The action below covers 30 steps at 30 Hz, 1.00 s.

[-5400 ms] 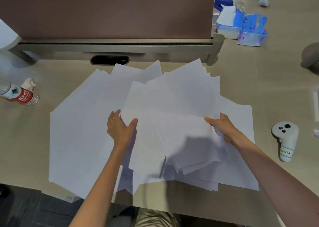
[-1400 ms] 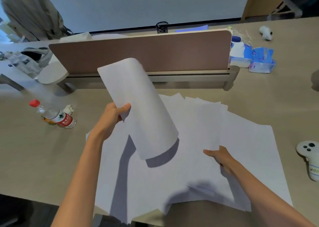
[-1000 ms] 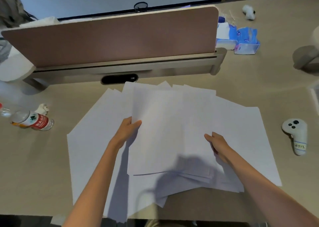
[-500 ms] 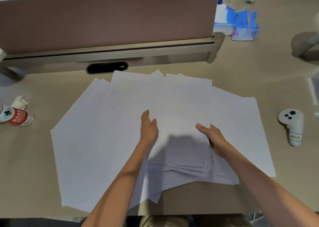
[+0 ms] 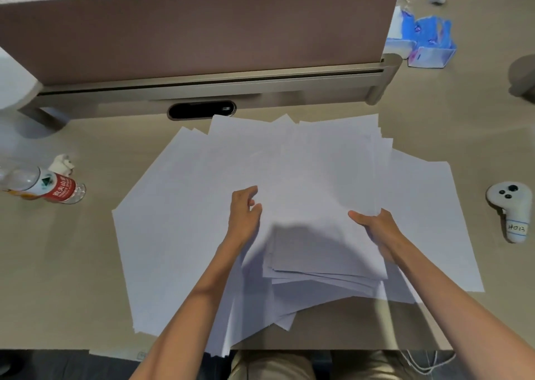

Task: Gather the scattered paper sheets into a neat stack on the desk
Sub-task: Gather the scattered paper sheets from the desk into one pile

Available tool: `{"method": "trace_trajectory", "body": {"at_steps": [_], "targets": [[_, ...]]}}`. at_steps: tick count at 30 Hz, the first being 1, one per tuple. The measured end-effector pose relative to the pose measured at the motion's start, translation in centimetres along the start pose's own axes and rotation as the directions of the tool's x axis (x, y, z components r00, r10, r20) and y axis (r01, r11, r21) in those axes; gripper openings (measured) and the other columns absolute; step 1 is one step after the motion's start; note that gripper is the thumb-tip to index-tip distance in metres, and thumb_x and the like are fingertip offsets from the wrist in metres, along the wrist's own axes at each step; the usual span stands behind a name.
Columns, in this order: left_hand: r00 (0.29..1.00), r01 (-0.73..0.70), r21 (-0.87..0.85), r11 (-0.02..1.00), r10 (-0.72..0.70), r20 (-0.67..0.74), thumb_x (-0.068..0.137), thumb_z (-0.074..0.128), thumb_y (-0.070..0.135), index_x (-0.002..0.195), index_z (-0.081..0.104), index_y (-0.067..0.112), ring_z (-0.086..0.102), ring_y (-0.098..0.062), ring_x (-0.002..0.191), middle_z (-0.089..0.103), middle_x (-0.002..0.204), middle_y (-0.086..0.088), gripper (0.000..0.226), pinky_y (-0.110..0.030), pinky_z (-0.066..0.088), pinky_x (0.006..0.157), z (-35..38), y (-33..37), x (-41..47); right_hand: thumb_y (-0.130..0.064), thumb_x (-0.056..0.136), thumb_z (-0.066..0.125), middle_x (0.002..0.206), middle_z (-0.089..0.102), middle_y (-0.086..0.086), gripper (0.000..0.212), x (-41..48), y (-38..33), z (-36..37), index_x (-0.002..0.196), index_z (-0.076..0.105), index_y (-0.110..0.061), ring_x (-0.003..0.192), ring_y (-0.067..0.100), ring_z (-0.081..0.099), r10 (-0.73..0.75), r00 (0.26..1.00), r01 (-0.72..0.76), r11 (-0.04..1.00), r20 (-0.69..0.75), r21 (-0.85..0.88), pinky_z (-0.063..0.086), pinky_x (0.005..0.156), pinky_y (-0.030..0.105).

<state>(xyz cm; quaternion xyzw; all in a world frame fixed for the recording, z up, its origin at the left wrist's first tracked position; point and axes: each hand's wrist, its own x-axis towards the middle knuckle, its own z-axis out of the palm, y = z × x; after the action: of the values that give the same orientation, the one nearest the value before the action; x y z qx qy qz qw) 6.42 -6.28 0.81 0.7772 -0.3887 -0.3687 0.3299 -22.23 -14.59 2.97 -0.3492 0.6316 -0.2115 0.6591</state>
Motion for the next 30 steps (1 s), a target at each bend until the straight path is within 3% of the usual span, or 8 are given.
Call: {"method": "trace_trajectory", "body": {"at_steps": [5,9,15,20,24,30], "targets": [[0.986,0.079,0.039,0.996,-0.072,-0.149,0.086,0.056,-0.003,0.118,0.061,0.008,0.06,-0.024,0.107,0.059,0.122,-0.014,0.034,-0.037,0.051,0.093,-6.0,-3.6,-0.6,-0.001,0.084,0.068,0.121,0.065,0.012,0.045,-1.9,0.2,0.7,0.127,0.056,0.001,0.1,0.015,0.065,-0.018,1.0,0.018,0.996,-0.002,0.093,0.054,0.073,0.014],[0.979,0.162,0.211,0.964,-0.13,-0.158,0.084,0.063,0.005,0.116,0.063,0.011,0.056,-0.027,0.113,0.054,0.124,-0.013,0.033,-0.035,0.049,0.091,-9.3,-6.4,-1.9,-0.007,0.082,0.072,0.126,0.064,0.007,0.053,-3.6,1.1,1.5,0.132,0.053,-0.004,0.112,0.021,0.063,-0.012,1.0,0.015,0.992,-0.027,0.123,0.046,0.099,0.026],[0.925,0.365,0.363,0.858,-0.289,-0.246,0.08,0.072,0.024,0.115,0.055,0.008,0.043,-0.031,0.12,0.043,0.126,-0.014,0.042,-0.044,0.045,0.091,-12.1,-8.2,-3.2,-0.003,0.082,0.071,0.125,0.065,0.007,0.052,-5.7,2.3,4.6,0.131,0.054,-0.005,0.114,0.021,0.062,-0.027,0.999,0.031,0.991,-0.031,0.131,0.042,0.106,0.032],[0.826,0.55,0.366,0.75,-0.427,-0.368,0.074,0.08,0.034,0.126,0.043,0.002,0.033,-0.035,0.127,0.034,0.136,-0.019,0.072,-0.048,0.039,0.094,-14.0,-9.5,-3.8,-0.004,0.083,0.07,0.122,0.066,0.005,0.049,-7.0,3.4,7.1,0.13,0.056,-0.007,0.112,0.018,0.063,0.0,1.0,0.004,0.991,-0.027,0.137,0.048,0.095,0.021],[0.728,0.667,0.267,0.695,-0.534,-0.43,0.073,0.079,0.041,0.141,0.027,0.003,0.022,-0.034,0.137,0.019,0.151,-0.017,0.093,-0.052,0.031,0.103,-15.5,-10.3,-4.1,-0.003,0.084,0.069,0.124,0.065,0.006,0.049,-7.2,4.0,7.9,0.131,0.055,-0.006,0.111,0.016,0.062,0.024,0.999,-0.019,0.989,-0.034,0.144,0.05,0.085,0.011],[0.67,0.714,0.183,0.676,-0.584,-0.459,0.068,0.084,0.041,0.139,0.024,0.003,0.032,-0.036,0.127,0.027,0.143,-0.017,0.101,-0.05,0.038,0.099,-17.5,-11.1,-3.3,-0.003,0.082,0.071,0.124,0.065,0.002,0.052,-6.9,5.1,9.4,0.131,0.055,-0.012,0.117,0.017,0.058,0.068,0.997,-0.062,0.99,-0.039,0.126,0.043,0.099,0.023]]}}
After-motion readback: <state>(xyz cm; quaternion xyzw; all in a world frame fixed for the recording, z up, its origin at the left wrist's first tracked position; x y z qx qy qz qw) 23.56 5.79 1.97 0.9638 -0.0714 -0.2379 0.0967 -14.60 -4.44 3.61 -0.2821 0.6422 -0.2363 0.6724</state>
